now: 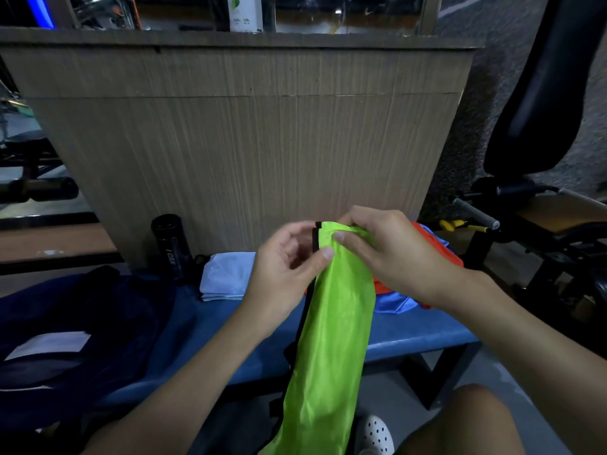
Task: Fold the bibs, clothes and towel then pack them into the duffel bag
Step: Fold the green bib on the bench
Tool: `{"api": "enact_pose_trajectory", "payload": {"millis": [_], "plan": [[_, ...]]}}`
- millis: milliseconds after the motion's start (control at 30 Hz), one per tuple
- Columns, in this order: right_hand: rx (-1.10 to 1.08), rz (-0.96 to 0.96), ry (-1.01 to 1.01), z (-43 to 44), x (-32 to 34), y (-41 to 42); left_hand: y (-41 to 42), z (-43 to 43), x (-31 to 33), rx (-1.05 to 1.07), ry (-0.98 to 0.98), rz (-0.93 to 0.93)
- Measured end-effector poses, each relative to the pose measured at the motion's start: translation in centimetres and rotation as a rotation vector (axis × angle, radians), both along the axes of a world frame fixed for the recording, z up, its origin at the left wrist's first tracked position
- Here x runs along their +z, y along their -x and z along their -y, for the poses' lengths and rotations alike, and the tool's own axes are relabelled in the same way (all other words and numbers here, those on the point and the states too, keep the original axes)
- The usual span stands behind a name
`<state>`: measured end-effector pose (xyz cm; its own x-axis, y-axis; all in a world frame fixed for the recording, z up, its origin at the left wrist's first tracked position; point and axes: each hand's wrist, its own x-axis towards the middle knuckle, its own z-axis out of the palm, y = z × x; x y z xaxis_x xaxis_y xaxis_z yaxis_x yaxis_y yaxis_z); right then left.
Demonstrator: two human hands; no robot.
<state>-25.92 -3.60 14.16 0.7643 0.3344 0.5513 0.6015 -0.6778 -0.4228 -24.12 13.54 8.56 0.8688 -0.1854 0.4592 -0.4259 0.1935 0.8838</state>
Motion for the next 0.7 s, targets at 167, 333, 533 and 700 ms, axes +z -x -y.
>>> {"api": "enact_pose_trajectory", "payload": {"millis": [167, 333, 533, 700], "plan": [[-0.054, 0.005, -0.022, 0.8, 0.4, 0.0, -0.3, 0.0, -1.7, 0.044, -0.081, -0.017], [-0.140, 0.015, 0.060, 0.6, 0.5, -0.9, -0.7, 0.4, -0.8, 0.037, -0.081, 0.024], [-0.152, 0.138, 0.000, 0.9, 0.9, -2.2, -0.7, 0.2, -4.7, 0.019, -0.184, -0.066], [-0.205, 0.162, -0.125, 2.6, 0.2, -3.4, -1.0, -1.5, -6.4, 0.060, -0.203, -0.091]]}}
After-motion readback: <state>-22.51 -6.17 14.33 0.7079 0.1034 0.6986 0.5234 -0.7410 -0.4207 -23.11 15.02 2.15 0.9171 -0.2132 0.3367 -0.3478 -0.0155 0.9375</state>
